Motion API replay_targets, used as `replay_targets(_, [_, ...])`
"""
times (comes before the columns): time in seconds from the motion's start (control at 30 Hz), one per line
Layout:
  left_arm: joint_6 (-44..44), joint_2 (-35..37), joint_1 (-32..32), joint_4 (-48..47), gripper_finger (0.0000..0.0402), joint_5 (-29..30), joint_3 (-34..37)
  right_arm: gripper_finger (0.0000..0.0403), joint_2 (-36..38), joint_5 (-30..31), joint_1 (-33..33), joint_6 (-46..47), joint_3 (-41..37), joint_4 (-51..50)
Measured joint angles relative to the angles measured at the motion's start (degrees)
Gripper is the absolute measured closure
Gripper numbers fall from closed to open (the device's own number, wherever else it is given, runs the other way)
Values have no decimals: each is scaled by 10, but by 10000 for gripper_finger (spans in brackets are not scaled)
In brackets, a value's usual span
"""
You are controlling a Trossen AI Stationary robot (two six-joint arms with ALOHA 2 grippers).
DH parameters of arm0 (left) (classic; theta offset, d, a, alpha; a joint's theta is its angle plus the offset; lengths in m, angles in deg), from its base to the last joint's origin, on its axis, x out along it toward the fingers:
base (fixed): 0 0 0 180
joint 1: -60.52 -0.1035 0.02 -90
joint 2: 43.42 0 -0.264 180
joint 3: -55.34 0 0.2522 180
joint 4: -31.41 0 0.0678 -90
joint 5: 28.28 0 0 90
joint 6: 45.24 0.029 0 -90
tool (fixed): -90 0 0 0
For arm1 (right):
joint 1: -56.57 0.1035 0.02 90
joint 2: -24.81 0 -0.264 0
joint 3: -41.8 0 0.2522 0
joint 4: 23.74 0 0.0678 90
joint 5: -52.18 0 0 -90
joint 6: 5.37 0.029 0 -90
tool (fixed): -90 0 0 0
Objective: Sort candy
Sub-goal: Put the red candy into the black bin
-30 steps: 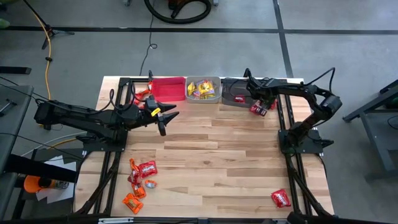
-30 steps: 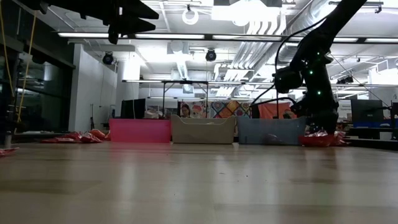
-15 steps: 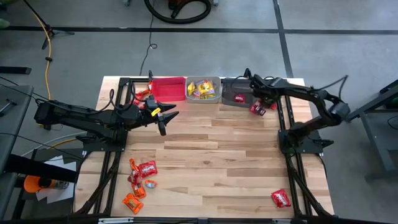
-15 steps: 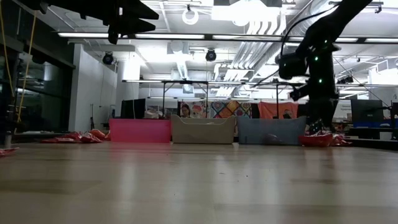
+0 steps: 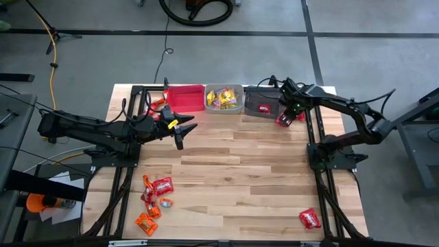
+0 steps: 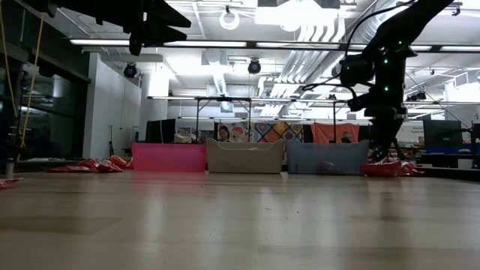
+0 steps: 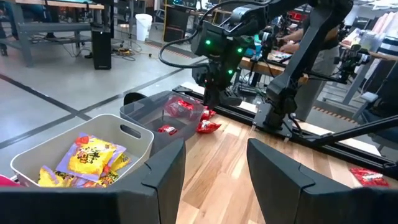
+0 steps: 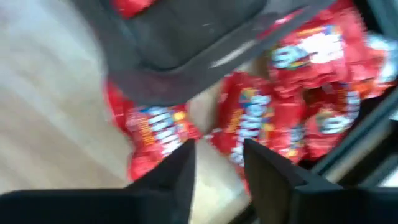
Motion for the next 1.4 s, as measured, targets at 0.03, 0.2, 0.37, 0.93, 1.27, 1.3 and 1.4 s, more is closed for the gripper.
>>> replay_targets(0.03, [0,0,0,0,243,0,0,250,0,11,-1,0,0,4])
replay_targets(0.2, [0,0,0,0,243,0,0,169,-13,17,-16,-5,0,6])
replay_targets(0.37, [0,0,0,0,243,0,0,138,-59,18,-29,-4,0,9])
replay_targets(0.93, [0,0,0,0,243,0,0,336,-130,74,-23,20,0,17])
replay_targets(1.27, [1,0,0,-12,243,0,0,398,-18,72,-20,31,32,-42])
replay_targets(1.3, [1,0,0,-11,243,0,0,397,0,71,-20,40,45,-45])
replay_targets(1.4, [1,0,0,-11,243,0,0,401,42,49,-20,64,84,-36])
